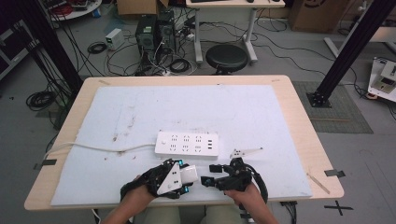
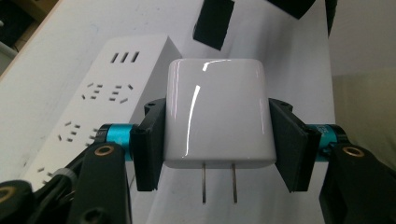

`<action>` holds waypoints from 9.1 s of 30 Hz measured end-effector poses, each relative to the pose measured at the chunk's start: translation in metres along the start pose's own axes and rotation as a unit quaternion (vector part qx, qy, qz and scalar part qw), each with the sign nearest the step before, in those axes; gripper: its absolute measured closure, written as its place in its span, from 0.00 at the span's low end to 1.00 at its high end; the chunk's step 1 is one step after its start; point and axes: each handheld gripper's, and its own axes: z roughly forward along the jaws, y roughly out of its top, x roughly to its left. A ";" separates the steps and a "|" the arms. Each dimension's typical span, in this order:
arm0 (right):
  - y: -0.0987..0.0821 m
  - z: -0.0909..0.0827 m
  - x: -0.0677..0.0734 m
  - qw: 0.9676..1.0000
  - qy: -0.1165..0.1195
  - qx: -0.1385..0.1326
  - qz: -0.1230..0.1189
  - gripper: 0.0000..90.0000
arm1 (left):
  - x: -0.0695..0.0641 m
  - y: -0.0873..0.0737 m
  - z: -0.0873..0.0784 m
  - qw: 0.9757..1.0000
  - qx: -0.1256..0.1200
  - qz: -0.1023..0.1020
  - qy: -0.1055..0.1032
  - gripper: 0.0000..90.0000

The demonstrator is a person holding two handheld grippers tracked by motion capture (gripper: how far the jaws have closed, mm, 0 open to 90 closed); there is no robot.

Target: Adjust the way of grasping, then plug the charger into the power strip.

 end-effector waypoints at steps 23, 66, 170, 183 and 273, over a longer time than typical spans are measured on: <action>0.014 0.014 -0.005 0.994 0.077 0.037 0.061 0.32 | -0.005 0.016 0.004 0.999 -0.014 0.034 -0.004 0.47; 0.039 -0.039 0.003 0.990 -0.081 0.081 -0.088 0.71 | 0.034 -0.048 -0.045 0.950 -0.102 -0.283 0.083 0.28; 0.154 -0.017 0.010 0.834 -0.262 0.335 -0.352 0.71 | 0.041 -0.088 -0.098 0.925 -0.122 -0.326 0.152 0.28; 0.164 0.009 0.012 0.830 -0.246 0.344 -0.363 0.71 | 0.042 -0.094 -0.103 0.923 -0.125 -0.328 0.157 0.28; 0.183 0.100 0.001 0.774 -0.195 0.475 -0.370 0.71 | 0.044 -0.113 -0.107 0.916 -0.135 -0.341 0.161 0.28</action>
